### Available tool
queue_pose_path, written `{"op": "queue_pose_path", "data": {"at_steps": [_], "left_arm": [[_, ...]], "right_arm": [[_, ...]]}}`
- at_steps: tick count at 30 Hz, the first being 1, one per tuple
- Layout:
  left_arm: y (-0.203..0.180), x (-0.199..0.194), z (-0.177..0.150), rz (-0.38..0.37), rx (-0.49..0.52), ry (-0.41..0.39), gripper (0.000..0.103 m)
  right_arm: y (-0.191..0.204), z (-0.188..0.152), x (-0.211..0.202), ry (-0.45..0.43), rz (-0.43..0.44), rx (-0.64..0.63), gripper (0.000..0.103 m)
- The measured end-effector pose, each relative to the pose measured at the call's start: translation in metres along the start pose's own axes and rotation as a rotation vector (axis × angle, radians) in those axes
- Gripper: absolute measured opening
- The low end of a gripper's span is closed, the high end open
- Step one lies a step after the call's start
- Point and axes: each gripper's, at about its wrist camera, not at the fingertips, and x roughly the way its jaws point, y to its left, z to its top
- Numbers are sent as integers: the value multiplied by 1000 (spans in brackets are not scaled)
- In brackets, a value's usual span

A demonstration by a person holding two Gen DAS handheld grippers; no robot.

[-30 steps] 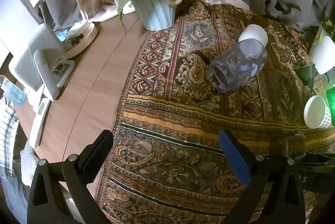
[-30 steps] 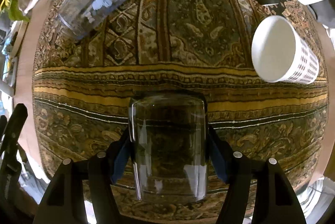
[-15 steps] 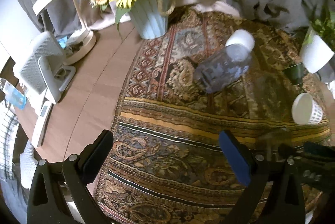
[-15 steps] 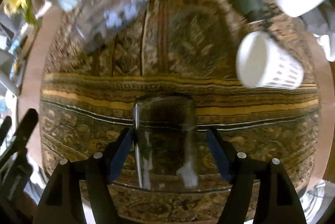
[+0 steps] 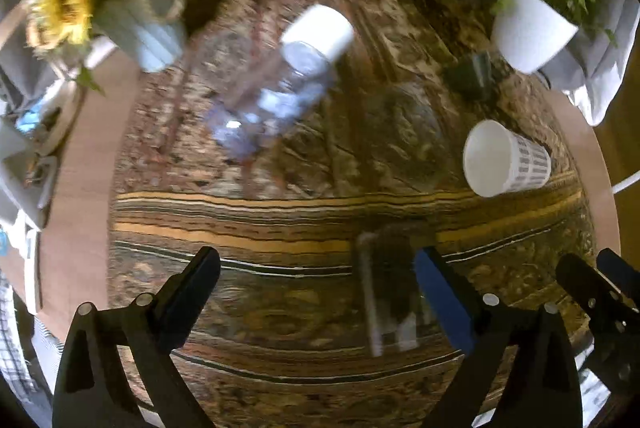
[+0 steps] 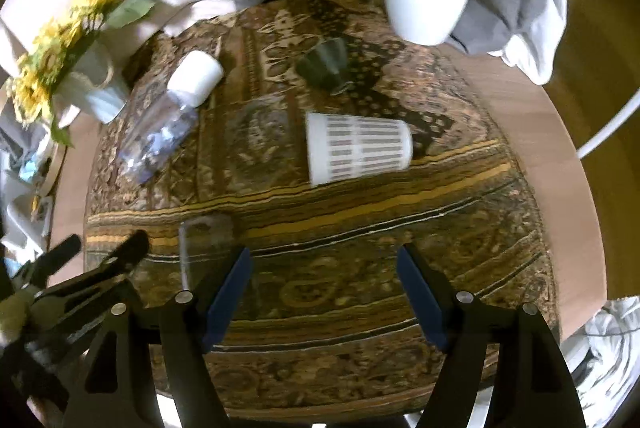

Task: Flip cup upside down
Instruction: 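Close the left tool on the glass cup while the right tool opens and releases it, then turn the glass cup rim-down with the left tool and lower it onto the rug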

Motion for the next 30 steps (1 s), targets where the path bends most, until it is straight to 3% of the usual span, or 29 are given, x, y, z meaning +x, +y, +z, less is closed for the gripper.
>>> {"op": "queue_pose_path", "data": {"at_steps": [5,13,19,25,30], "left_arm": [[-18,20,12,42,34,81,94],[-34,43,25,8,43,185,91],[-41,61,27,7,48,259,83],[-47,74,27,-20,60,317,68],[-43,74,25,-38,33,321,66]], "right_arm": [[-22,10,14,9,17,35,75],[-29,27,28,4,47,17,75],[-35,31,34,4,54,4,75],[-41,31,38,15,67,16,75],[-42,31,36,7,65,16,75]]}}
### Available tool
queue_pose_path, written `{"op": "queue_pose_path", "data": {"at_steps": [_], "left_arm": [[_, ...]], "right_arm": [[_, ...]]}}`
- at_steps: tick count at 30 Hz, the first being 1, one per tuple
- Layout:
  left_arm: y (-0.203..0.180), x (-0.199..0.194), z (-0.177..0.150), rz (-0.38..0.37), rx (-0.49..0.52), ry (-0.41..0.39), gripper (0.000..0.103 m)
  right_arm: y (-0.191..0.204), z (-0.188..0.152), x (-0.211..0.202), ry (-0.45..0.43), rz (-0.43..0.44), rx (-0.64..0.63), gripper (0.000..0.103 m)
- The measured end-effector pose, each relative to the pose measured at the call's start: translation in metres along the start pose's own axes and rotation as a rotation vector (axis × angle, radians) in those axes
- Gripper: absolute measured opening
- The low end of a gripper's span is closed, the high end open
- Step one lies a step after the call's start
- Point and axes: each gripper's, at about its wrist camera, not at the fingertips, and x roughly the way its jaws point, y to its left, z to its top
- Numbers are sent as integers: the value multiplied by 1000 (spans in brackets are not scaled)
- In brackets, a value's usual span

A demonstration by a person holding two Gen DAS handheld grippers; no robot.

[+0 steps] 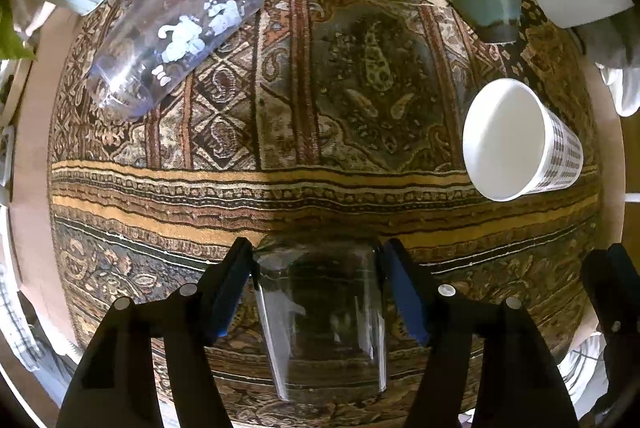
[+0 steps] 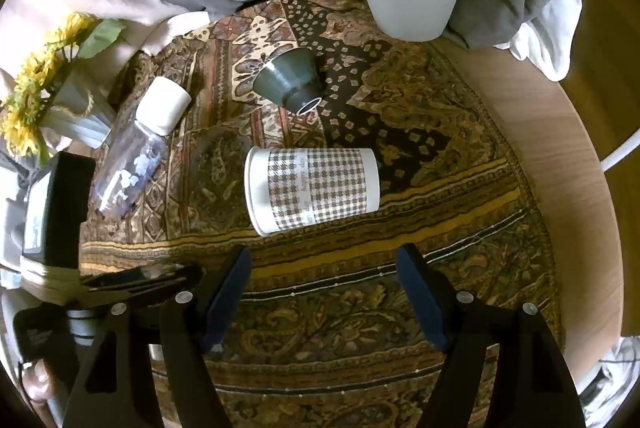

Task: Flip cup upside down
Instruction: 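Turn the glass cup rim-down with the left tool and lower it onto the rug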

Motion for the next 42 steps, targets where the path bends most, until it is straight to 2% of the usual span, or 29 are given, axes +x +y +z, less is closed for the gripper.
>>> {"op": "queue_pose_path", "data": {"at_steps": [3,18,21,26,42], "left_arm": [[4,-3,-4,-13,-15,-14,66],[18,-40,-30,-83,-20,-128,66],[15,-44,-21,-90,-15,-137,66],[8,-49,-30,-122,3,-158,66],[-1,-59,-91,-127,17,-242,65]], "right_arm": [[2,-1,-1,-9,-34,-13,75],[8,-4,-13,-39,-27,-31,75],[10,-4,-15,-45,-29,-32,75],[11,-5,-19,-56,-34,-41,75],[4,-22,-34,-84,-96,-89,75]]}}
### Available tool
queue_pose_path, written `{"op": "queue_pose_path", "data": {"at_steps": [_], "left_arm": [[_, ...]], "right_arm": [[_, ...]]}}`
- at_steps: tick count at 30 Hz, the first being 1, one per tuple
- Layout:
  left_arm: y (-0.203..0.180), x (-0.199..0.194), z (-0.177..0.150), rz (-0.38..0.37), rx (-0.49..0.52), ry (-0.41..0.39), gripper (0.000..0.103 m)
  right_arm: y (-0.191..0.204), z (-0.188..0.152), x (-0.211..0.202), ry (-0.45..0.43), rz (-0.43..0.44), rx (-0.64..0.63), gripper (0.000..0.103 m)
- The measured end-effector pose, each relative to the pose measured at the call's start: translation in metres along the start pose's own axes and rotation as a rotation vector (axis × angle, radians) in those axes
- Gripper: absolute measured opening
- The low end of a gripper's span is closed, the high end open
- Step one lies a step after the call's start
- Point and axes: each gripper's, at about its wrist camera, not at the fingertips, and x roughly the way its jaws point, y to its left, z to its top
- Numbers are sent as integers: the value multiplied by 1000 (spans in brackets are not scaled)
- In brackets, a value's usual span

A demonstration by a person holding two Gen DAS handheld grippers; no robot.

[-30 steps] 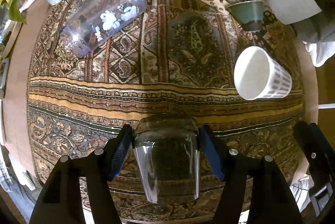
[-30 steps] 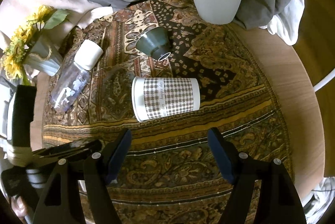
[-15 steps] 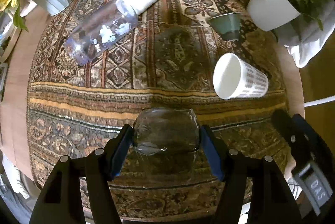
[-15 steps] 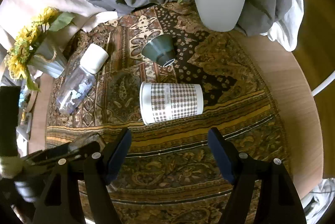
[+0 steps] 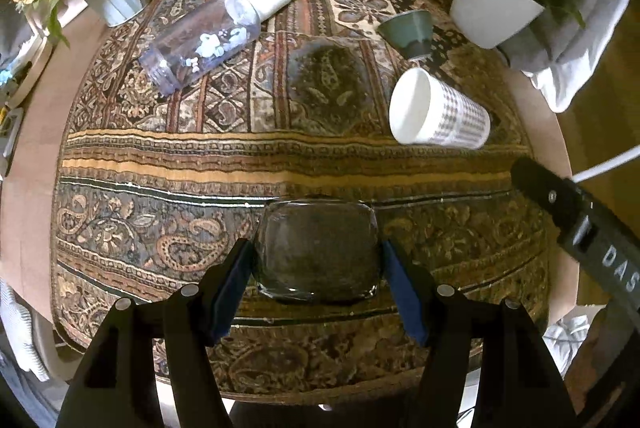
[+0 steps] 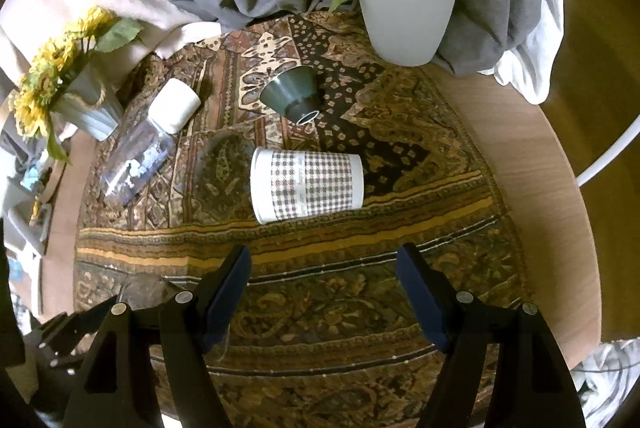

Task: Flip cup upside down
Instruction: 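Turn the glass cup rim-down with the left tool and lower it onto the rug, then open the left tool and release the glass cup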

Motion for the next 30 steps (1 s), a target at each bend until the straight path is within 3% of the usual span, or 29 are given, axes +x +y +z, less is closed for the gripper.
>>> {"op": "queue_pose_path", "data": {"at_steps": [13,17,22,26,30], "left_arm": [[-4,3,-15,-51,8,-28,66],[-3,-6,-16,-62,14,-77,74],[3,-46,-19,-39,1,-258,87],[12,-86,-22,64,-23,-449,102],[24,-120,-25,165,-23,-598,103]], "right_arm": [[-3,-14,-6,1,-58,-17,75],[-6,-17,-12,-2,-73,-6,79],[-6,-18,-35,-67,-91,17,81],[2,-19,-71,-198,-118,10,85],[13,-19,-103,-329,-107,10,92]]}}
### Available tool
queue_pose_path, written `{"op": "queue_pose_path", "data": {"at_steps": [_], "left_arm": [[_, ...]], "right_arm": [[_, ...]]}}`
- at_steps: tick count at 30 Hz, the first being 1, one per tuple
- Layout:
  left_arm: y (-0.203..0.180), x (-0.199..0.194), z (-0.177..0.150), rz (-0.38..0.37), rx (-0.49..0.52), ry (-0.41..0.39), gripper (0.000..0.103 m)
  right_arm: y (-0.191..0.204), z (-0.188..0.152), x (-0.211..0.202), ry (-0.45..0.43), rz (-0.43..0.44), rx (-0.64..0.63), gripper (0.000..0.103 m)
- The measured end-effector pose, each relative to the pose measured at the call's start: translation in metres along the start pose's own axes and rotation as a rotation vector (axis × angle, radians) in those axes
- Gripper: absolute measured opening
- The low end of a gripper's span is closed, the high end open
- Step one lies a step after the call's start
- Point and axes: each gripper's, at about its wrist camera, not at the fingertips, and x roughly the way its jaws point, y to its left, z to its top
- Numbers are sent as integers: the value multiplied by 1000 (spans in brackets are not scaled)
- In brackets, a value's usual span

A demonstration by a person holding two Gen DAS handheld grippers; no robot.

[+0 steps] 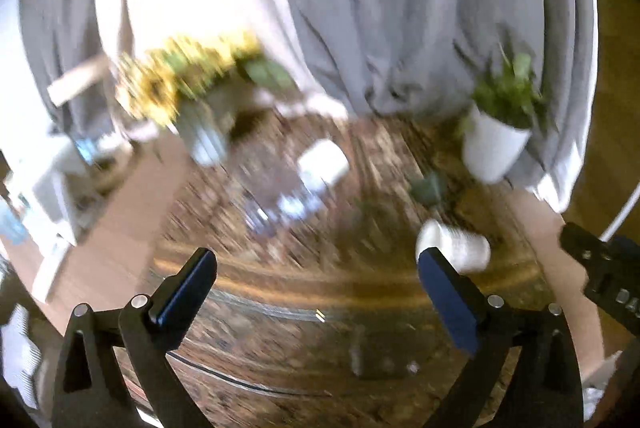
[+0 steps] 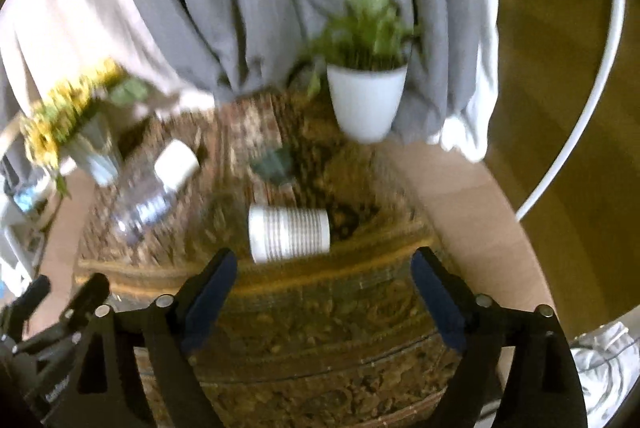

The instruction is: Flip cup upside down

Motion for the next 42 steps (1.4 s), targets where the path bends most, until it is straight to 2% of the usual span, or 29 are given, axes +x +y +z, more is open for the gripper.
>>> {"op": "queue_pose_path", "data": {"at_steps": [3,8,13,23,31,42], "left_arm": [[12,-14,9,28,-2,-55,103],[34,-34,17,54,-29,-130,103],[48,-48,20,64,-29,-186,103],[63,-68,24,81,-6,-296,103],[73,-76,27,90,5,-342,103],[80,-74,28,78,8,-351,103]], "right_arm": [[10,5,-21,-78,16,2,95],[28,6,-43,-152,57,-12,97],[45,2,-57,-187,70,-33,97],[70,-8,-85,-323,71,-76,97],[81,-11,-96,-378,86,-78,97],[90,-12,-99,-400,92,-85,97]]}}
